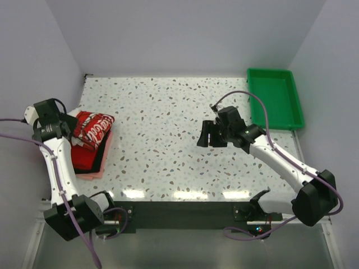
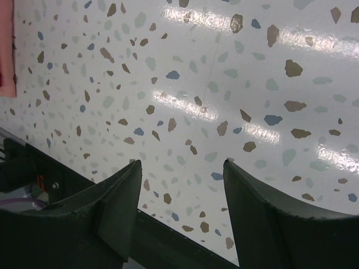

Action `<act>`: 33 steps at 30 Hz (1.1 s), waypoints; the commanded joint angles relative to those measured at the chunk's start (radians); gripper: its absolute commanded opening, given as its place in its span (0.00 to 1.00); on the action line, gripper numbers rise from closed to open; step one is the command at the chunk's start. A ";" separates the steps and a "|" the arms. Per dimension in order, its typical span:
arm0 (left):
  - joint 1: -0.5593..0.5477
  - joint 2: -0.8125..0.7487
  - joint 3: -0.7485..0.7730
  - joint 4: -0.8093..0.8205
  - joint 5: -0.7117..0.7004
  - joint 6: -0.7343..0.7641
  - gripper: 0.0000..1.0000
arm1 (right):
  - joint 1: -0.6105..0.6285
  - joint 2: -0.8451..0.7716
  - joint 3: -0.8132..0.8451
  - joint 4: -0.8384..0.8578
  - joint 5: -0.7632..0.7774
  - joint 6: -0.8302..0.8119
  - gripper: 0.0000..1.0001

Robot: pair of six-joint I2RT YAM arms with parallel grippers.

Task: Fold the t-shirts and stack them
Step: Neatly place the folded tshirt to the corner, then reset both grippers

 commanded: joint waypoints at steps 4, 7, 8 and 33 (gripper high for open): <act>0.009 -0.154 -0.029 0.031 -0.134 0.009 0.90 | 0.000 -0.074 -0.019 0.003 -0.041 -0.014 0.64; 0.010 -0.172 -0.010 0.051 -0.091 0.053 0.98 | 0.001 -0.088 -0.019 -0.002 -0.036 -0.012 0.64; 0.010 -0.177 -0.012 0.069 -0.035 0.089 1.00 | 0.001 -0.091 -0.019 -0.002 -0.033 -0.010 0.64; -1.118 -0.005 -0.300 0.483 -0.067 0.067 1.00 | 0.000 -0.210 -0.050 0.021 0.234 -0.018 0.67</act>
